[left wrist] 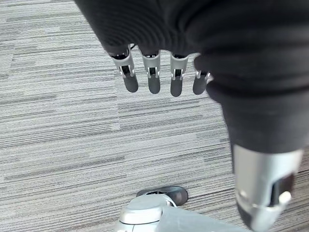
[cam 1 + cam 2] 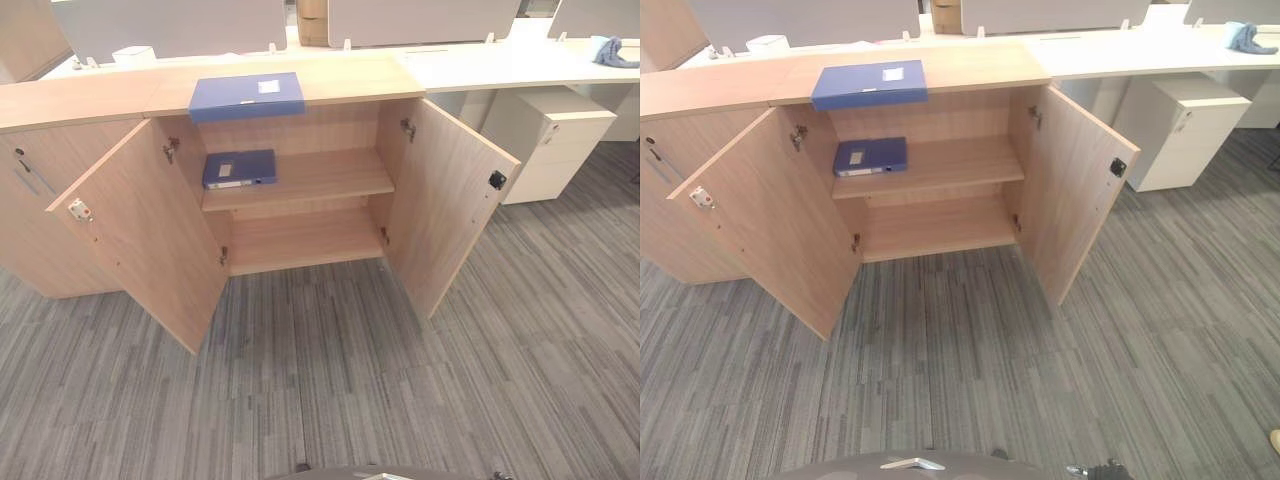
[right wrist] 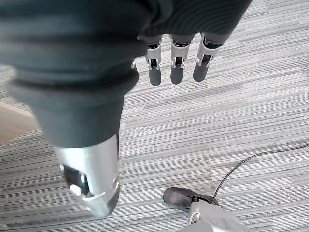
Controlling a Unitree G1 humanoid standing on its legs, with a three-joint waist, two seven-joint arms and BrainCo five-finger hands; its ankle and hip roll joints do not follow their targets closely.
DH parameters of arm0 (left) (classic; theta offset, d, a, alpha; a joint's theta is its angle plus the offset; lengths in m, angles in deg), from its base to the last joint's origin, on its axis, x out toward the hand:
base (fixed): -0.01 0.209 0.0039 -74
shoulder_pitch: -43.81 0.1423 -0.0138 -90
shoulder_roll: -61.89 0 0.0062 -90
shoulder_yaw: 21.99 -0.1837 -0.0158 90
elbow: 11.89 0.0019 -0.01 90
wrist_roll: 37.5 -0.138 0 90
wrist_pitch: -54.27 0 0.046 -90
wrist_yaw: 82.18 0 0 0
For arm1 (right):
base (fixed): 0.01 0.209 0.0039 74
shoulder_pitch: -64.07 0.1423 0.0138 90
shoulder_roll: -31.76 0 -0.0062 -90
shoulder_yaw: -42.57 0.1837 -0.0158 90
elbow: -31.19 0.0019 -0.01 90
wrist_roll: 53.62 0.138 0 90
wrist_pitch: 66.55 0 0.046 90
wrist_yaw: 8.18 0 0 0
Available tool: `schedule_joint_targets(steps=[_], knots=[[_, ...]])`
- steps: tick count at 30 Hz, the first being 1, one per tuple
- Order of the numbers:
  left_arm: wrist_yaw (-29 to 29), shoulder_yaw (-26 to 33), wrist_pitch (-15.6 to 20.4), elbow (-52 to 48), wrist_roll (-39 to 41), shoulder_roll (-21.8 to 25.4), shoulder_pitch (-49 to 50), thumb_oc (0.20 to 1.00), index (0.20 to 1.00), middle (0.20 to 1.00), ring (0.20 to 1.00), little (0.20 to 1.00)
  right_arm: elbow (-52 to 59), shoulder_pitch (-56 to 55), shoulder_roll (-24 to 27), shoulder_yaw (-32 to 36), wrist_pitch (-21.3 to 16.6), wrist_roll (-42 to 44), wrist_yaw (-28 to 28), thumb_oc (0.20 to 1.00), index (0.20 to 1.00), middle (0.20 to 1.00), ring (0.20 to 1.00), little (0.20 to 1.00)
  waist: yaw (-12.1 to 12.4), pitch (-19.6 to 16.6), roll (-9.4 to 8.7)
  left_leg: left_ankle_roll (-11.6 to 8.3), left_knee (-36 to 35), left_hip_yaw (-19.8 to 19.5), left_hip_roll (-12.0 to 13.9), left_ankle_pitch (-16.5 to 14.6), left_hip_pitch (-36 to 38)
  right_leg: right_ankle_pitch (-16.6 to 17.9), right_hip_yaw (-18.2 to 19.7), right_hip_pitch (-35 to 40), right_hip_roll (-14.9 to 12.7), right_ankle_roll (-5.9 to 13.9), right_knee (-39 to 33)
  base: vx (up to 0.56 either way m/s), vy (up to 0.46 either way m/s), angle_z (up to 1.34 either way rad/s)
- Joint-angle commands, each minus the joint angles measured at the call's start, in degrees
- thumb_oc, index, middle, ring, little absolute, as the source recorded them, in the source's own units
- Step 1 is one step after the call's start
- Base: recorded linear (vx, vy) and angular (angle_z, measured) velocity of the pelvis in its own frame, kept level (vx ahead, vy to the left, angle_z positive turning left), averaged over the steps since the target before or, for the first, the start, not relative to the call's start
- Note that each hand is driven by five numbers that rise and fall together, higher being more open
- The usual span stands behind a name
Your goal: Put the empty folder in the office cabinet
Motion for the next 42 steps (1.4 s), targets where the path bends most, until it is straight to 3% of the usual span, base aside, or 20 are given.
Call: schedule_joint_targets(steps=[1,42], knots=[[0.48,0.18,-0.13,4.04,-1.64,0.84,-3.44,1.0,1.0,1.0,1.0,1.0,-1.95,2.83,0.11,-2.19,-0.31,-1.29,-0.78,1.0,1.0,1.0,1.0,1.0,0.28,-0.15,-1.77,-2.2,-0.59,-0.74,-0.48,-4.63,-0.54,-0.45,0.19,-0.56,-3.84,5.55,-0.05,0.0,0.0,0.0],[0.0,1.24,-0.78,5.63,-2.04,1.4,-4.7,1.0,1.0,1.0,1.0,1.0,-1.95,2.13,-0.02,-4.32,0.64,-4.34,-0.48,1.0,1.0,1.0,1.0,1.0,0.73,-0.76,-1.9,-2.38,-0.59,-0.47,0.01,-5.15,0.45,-0.9,-0.33,0.41,-4.29,5.84,-0.05,0.0,0.0,0.0]])
